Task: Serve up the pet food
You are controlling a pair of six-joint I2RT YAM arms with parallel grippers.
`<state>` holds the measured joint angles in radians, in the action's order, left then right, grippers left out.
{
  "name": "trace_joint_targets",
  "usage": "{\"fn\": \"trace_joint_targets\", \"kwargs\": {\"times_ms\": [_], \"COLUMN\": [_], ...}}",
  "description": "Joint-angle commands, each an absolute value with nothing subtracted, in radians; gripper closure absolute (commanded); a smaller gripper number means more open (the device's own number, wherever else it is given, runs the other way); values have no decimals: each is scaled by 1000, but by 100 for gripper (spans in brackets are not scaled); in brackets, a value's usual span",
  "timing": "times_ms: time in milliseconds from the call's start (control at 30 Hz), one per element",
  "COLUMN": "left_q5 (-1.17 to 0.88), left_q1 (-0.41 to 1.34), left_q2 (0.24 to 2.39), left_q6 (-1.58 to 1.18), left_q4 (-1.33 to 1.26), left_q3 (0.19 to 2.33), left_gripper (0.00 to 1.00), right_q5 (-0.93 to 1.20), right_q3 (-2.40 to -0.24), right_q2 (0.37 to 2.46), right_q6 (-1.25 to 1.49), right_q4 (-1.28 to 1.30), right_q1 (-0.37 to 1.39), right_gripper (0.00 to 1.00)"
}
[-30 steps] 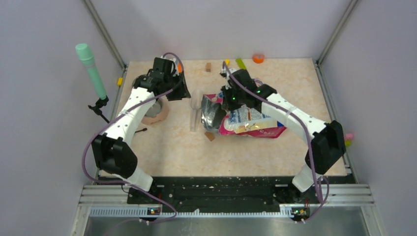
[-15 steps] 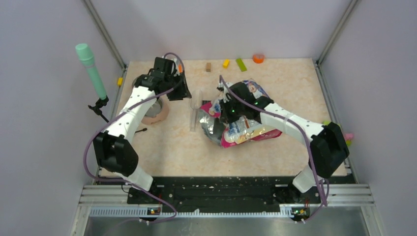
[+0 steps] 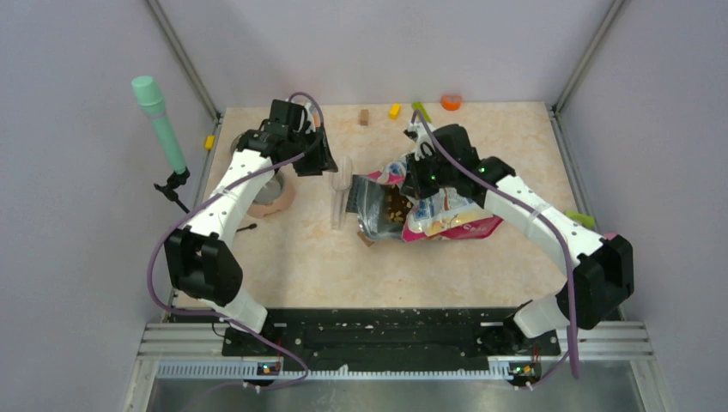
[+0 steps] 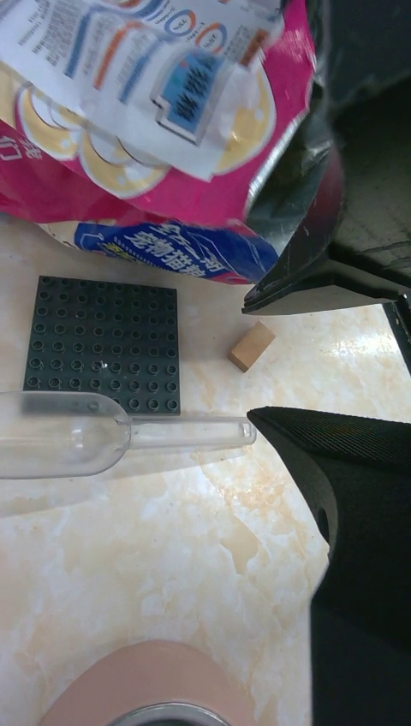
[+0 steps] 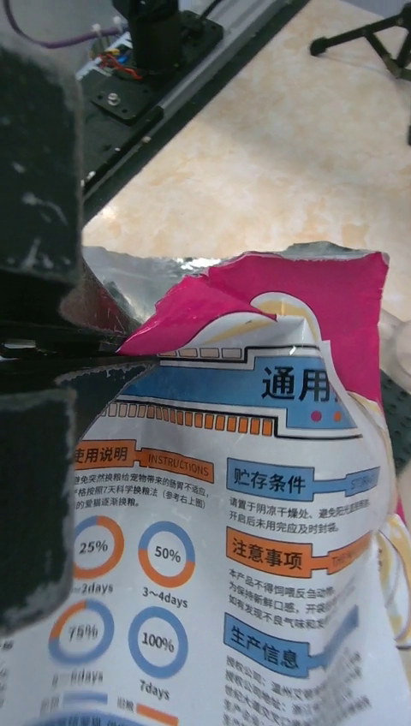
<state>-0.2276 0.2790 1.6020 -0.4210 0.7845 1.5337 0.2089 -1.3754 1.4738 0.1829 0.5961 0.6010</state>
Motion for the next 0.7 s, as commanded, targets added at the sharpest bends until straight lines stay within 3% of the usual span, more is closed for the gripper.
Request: {"fn": "trace_joint_targets", "kwargs": {"times_ms": [0, 133, 300, 600, 667], "left_q5": [-229, -178, -206, -120, -121], "left_q1": [274, 275, 282, 300, 310], "left_q2": [1583, 1581, 1563, 1555, 1517], "left_q6": [-416, -419, -378, -425, -444], "left_q4": [764, 753, 625, 545, 398], "left_q3": [1529, 1467, 1287, 1169, 1080], "left_gripper": [52, 52, 51, 53, 12], "right_q5": [312, 297, 231, 219, 219], "right_q3": [-1184, -1138, -1211, -1298, -1311], "right_q2": [1417, 1404, 1415, 1454, 1464], "right_q6": [235, 250, 233, 271, 270], "right_q4": [517, 530, 550, 516, 511], "right_q1": [612, 626, 623, 623, 623], "right_gripper": [100, 100, 100, 100, 100]}}
